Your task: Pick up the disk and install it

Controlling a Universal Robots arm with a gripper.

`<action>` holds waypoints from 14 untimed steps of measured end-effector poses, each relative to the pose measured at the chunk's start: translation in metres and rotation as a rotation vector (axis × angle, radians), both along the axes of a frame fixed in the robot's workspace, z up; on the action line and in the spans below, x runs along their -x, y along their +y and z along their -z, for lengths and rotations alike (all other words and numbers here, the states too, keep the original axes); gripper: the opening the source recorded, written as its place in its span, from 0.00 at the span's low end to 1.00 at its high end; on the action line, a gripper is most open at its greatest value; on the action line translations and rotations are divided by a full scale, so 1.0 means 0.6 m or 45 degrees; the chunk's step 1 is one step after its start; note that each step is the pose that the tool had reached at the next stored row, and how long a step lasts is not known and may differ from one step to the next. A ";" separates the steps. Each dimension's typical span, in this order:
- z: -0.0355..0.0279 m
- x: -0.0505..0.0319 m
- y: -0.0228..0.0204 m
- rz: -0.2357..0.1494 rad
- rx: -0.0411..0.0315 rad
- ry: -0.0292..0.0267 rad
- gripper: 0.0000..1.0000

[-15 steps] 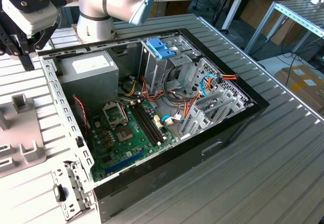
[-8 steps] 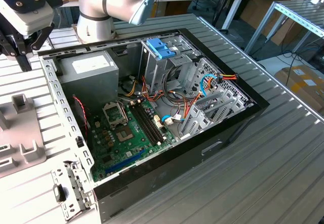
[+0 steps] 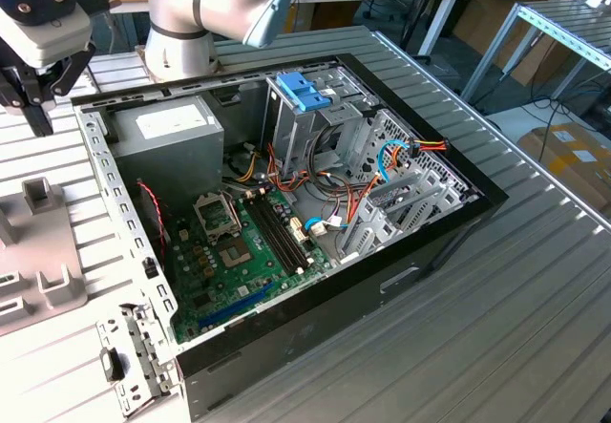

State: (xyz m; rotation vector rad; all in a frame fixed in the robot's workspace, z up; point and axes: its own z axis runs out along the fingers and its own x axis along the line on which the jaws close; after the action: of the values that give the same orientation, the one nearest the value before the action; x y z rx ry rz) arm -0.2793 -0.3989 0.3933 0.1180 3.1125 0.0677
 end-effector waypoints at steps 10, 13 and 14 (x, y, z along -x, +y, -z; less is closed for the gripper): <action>0.000 0.011 0.0000 0.000 0.0000 0.0000 0.11; 0.000 0.013 0.0000 0.000 0.0001 0.0001 0.11; 0.000 0.014 0.0000 0.000 0.0001 0.0001 0.11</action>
State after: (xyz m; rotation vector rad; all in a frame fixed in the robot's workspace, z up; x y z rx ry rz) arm -0.2878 -0.3989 0.3933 0.1180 3.1125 0.0676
